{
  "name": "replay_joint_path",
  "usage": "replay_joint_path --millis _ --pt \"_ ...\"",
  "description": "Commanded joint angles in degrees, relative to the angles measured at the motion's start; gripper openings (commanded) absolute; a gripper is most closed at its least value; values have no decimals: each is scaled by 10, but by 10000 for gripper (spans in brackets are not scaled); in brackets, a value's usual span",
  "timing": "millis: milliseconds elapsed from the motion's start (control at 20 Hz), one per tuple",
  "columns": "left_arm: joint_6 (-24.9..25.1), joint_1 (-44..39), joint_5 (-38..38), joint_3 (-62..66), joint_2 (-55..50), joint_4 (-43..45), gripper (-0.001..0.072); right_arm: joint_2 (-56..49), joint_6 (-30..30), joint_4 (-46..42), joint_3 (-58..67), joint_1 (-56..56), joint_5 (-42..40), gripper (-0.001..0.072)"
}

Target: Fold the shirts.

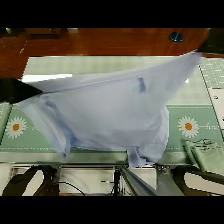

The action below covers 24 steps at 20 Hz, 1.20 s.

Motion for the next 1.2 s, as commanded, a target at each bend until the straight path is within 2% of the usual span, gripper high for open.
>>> replay_joint_path --millis 0,200,450,500,700,950,1000,1050,1100,1150 --pt "91 0 103 -67 -118 -2 31 -109 -1 -59 -6 64 -143 24" --pt "154 0 149 -40 -263 -4 32 -160 22 -63 -6 67 -287 24" --pt "251 0 207 46 -363 -5 32 -191 23 -65 -6 67 -426 24" --pt "264 0 224 60 -373 -5 31 -198 23 -65 -6 67 -435 24" --pt "265 0 275 68 -401 -4 32 -232 22 -65 -6 67 -420 25" --pt "245 1 233 71 -426 -4 36 -245 22 -61 -6 67 -391 27" --pt "245 4 219 84 -425 -4 118 -236 22 -61 -5 67 -388 36" --pt "245 11 203 107 -423 -4 314 -221 22 -61 -5 67 -381 168" --pt "242 21 181 136 -421 -3 424 -202 20 -64 -5 67 -367 359" --pt "236 36 149 173 -420 3 471 -176 2 -73 -5 67 -344 503"
